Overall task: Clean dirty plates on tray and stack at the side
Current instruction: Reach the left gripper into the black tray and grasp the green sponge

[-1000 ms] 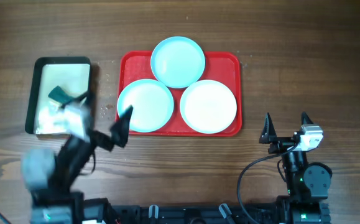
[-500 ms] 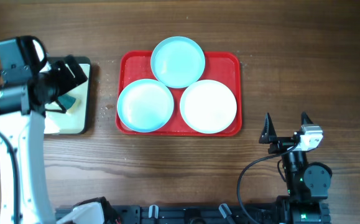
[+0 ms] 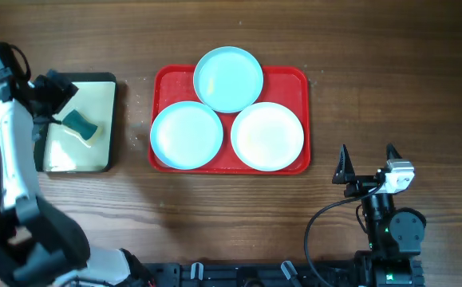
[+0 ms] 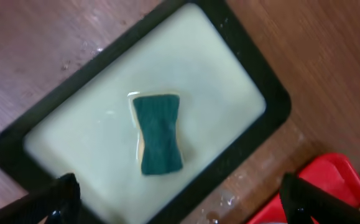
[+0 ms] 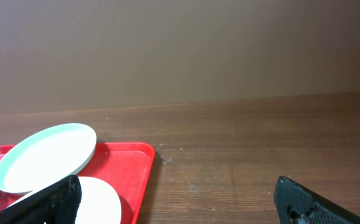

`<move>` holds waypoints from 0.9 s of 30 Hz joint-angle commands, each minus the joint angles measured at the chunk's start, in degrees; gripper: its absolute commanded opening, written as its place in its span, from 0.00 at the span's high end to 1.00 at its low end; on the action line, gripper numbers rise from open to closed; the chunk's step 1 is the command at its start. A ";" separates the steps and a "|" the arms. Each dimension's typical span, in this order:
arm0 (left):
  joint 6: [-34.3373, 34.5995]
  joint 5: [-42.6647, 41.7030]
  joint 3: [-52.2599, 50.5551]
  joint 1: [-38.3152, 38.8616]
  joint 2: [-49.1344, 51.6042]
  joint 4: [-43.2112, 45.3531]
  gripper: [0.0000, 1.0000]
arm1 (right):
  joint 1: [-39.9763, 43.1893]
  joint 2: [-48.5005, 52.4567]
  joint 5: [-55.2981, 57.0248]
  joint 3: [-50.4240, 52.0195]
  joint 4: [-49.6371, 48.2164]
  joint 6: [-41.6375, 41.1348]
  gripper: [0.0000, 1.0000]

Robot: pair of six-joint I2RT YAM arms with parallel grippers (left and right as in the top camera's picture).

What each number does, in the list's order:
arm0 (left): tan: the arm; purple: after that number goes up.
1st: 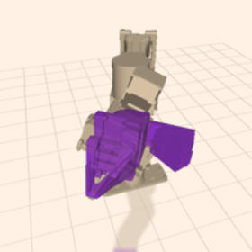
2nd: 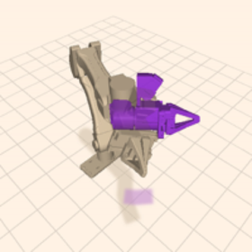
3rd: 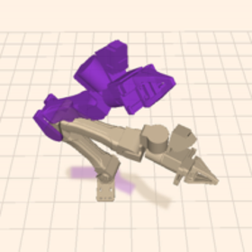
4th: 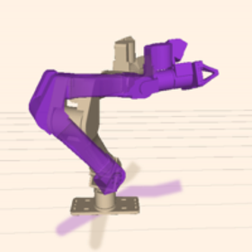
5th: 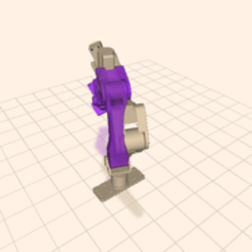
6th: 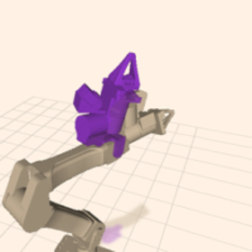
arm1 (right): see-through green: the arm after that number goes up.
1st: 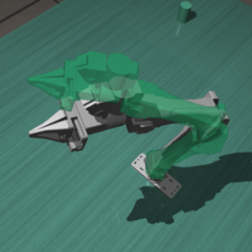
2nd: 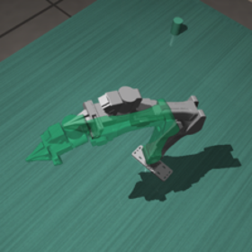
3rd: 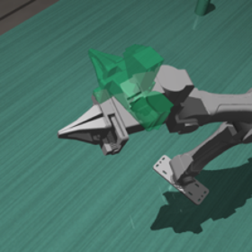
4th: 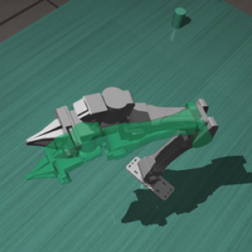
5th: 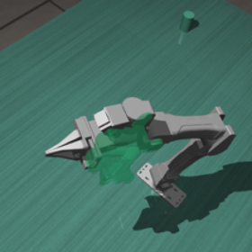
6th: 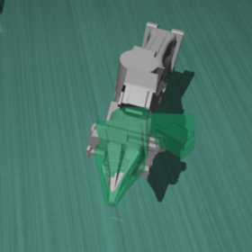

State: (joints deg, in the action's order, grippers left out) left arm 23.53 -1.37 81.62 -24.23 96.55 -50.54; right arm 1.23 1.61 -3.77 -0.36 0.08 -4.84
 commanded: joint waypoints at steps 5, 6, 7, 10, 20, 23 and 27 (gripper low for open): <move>1.01 1.20 0.46 -0.17 14.47 0.85 0.00 | 0.28 -0.31 0.83 0.07 -0.13 0.33 0.00; 0.98 1.22 0.46 -0.17 16.02 1.03 0.00 | 0.28 -0.31 0.83 0.07 -0.13 0.31 0.00; 0.98 1.25 0.46 -0.17 17.20 1.49 0.00 | 0.28 -0.31 0.83 0.07 -0.13 0.33 0.00; 1.27 1.20 0.46 -0.17 20.74 3.69 0.03 | 0.28 -0.31 0.83 0.07 -0.13 0.33 0.00; 1.40 0.79 -1.99 -0.17 22.45 6.67 0.45 | 0.28 -0.31 0.83 0.07 -0.13 0.31 0.00; 1.40 0.79 -2.78 -0.17 22.45 7.30 0.86 | 0.28 -0.31 0.83 0.07 -0.15 0.33 0.00; 1.38 1.20 -2.78 -0.17 22.45 7.67 0.50 | 0.28 -0.31 0.83 0.07 -0.13 0.33 0.00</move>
State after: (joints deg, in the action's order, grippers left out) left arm 24.75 -0.89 80.07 -24.23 118.02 -43.20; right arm 1.23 1.61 -3.77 -0.36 0.08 -4.84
